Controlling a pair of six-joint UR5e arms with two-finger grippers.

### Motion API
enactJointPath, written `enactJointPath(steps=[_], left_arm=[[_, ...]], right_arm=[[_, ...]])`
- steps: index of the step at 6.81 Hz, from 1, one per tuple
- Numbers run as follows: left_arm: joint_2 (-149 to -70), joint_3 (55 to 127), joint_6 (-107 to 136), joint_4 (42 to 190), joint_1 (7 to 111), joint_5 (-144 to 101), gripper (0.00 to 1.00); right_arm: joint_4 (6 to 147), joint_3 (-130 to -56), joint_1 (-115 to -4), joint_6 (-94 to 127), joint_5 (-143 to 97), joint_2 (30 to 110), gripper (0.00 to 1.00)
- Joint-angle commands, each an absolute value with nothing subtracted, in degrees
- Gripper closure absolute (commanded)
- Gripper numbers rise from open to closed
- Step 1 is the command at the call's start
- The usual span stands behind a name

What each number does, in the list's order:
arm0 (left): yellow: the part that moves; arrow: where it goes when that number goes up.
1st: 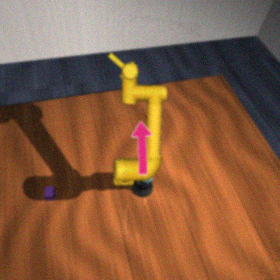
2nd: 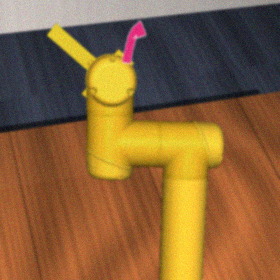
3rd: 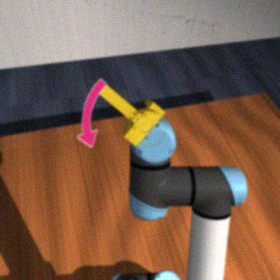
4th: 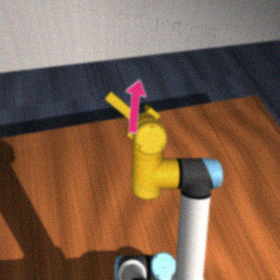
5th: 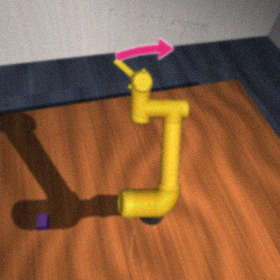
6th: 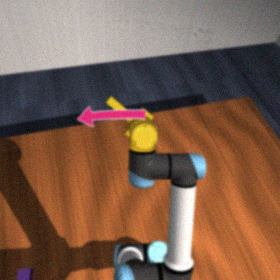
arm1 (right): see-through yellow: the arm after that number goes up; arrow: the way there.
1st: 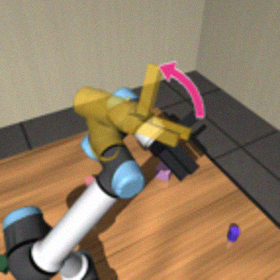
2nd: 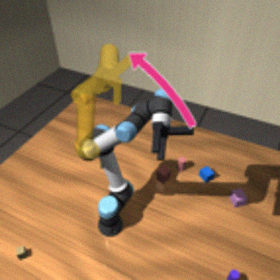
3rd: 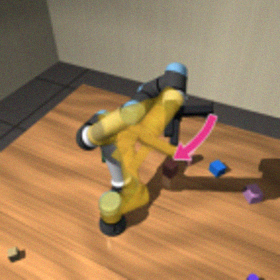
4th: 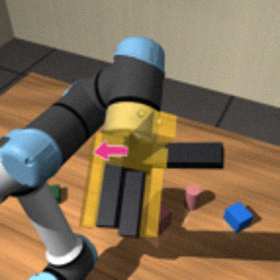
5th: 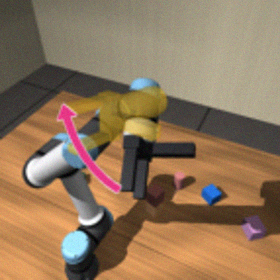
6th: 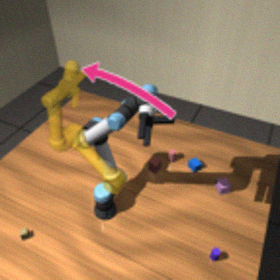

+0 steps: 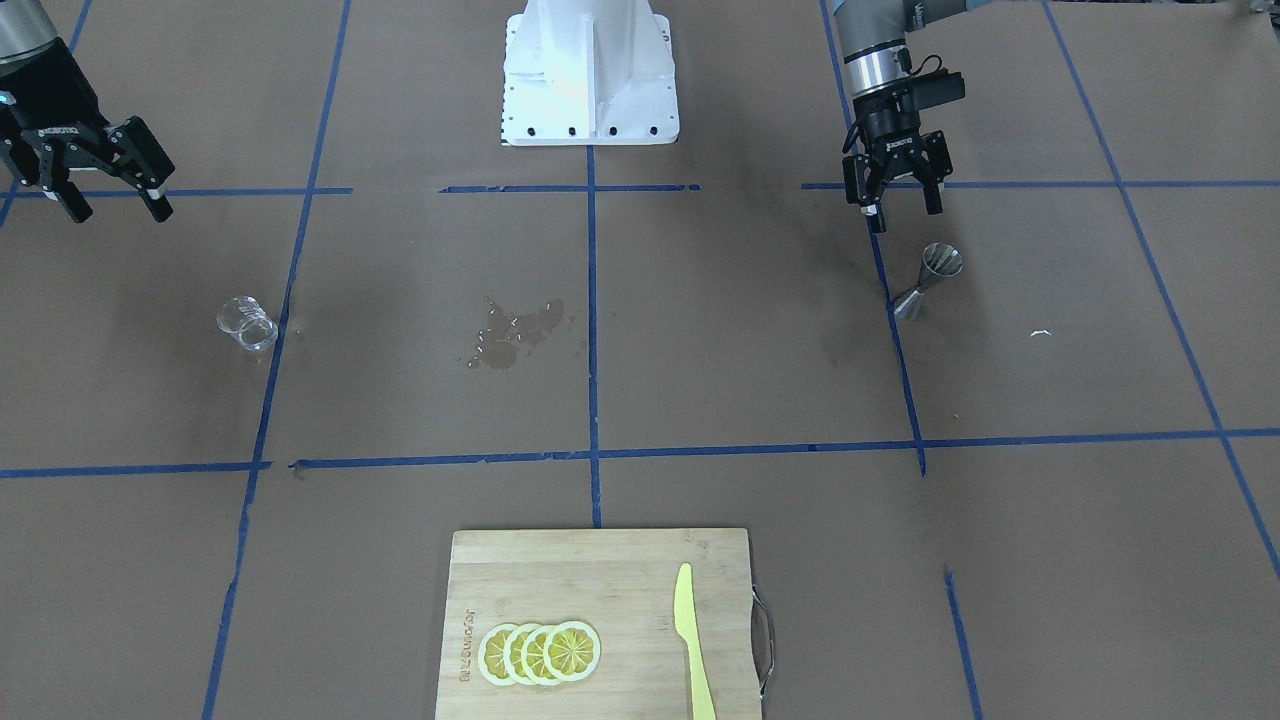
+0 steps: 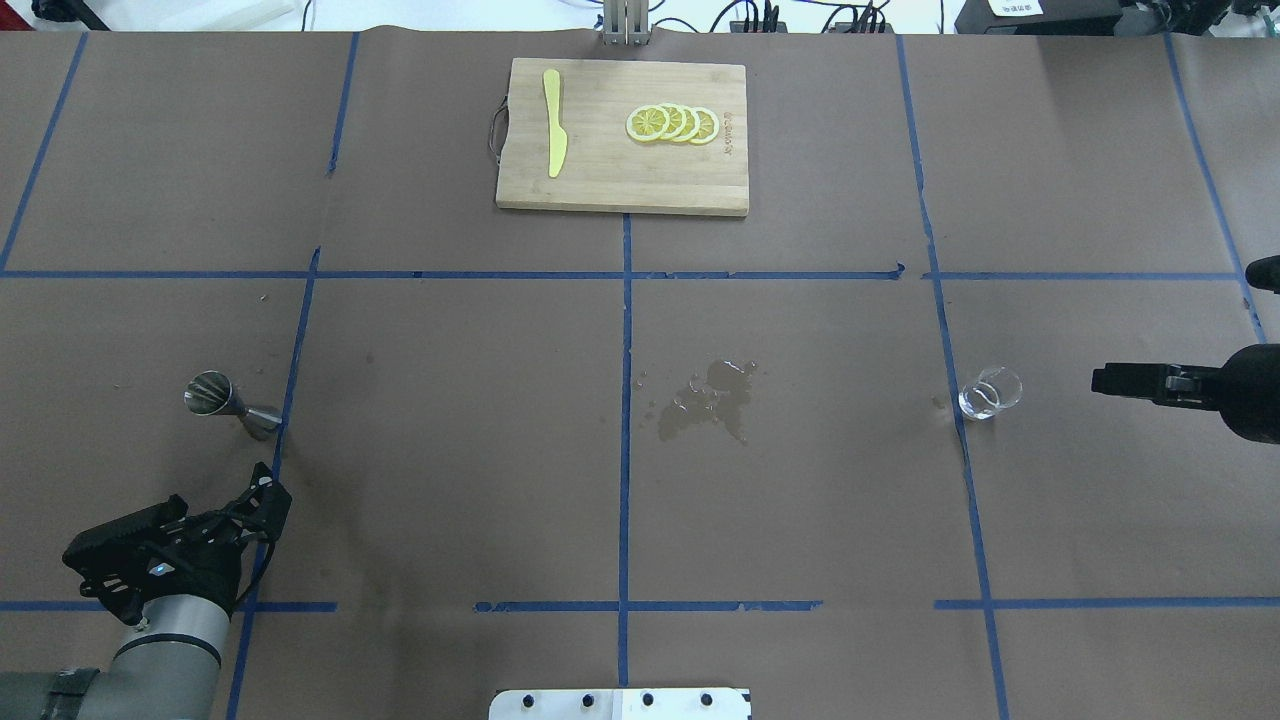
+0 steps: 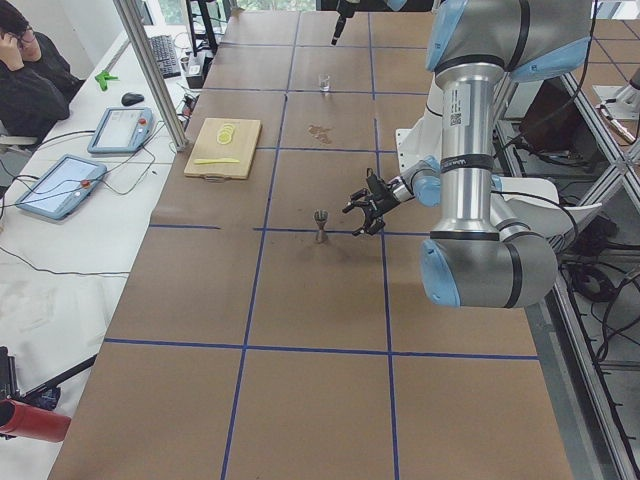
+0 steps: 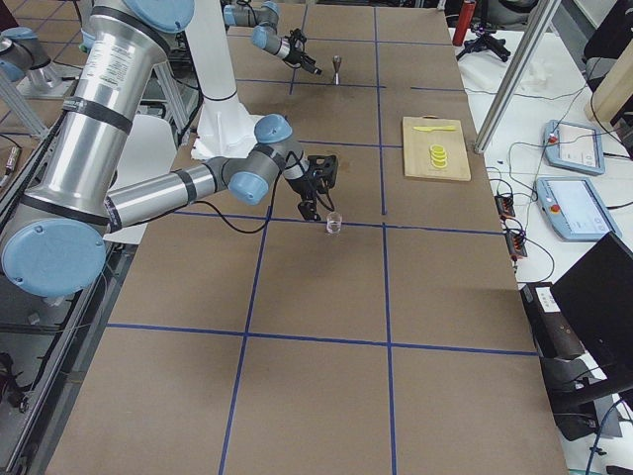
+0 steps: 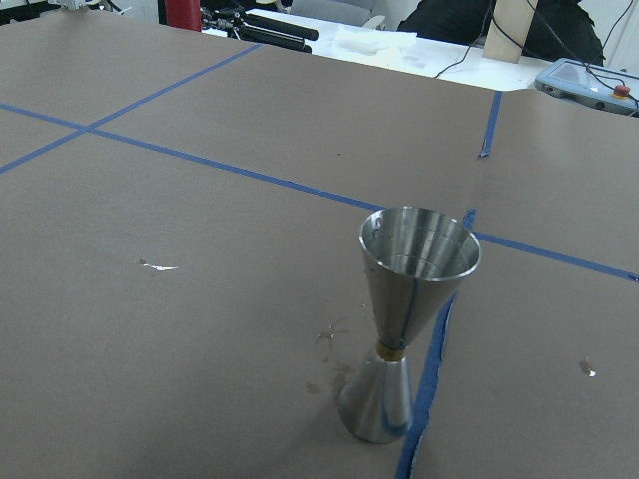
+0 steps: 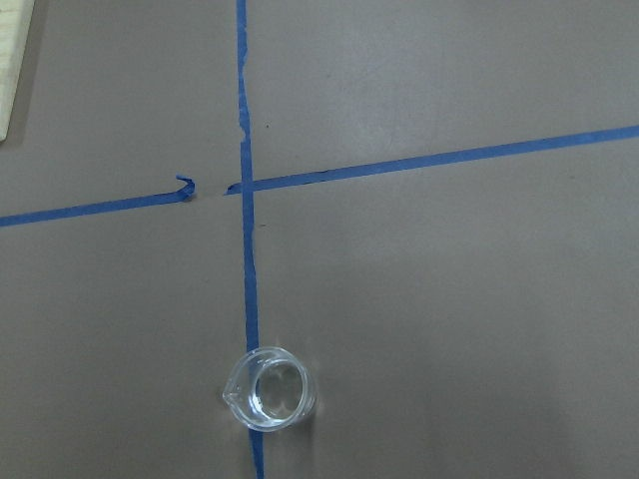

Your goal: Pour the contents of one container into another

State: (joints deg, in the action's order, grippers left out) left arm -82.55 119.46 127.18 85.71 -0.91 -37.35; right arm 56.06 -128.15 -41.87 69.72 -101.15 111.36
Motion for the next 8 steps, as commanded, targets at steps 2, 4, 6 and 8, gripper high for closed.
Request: enactJointPath(steps=[2, 4, 6, 8], left_arm=[[-87.7, 114.4, 127.1, 80.2, 1.6, -36.7, 0.08], [-88.9, 112.7, 126.8, 79.7, 3.6, -36.6, 0.22], [-89.3, 112.4, 126.2, 79.7, 6.6, -35.1, 0.22], [-92.9, 111.4, 123.6, 79.8, 9.4, -34.2, 0.22]], right_arm=[[56.0, -129.2, -37.7, 73.2, -98.2, 112.3, 0.00], [56.0, -130.5, -36.8, 73.5, -97.6, 113.2, 0.00], [56.0, -130.6, -36.2, 74.7, -97.5, 113.2, 0.00], [56.0, -130.5, -36.2, 74.8, -97.4, 113.3, 0.00]])
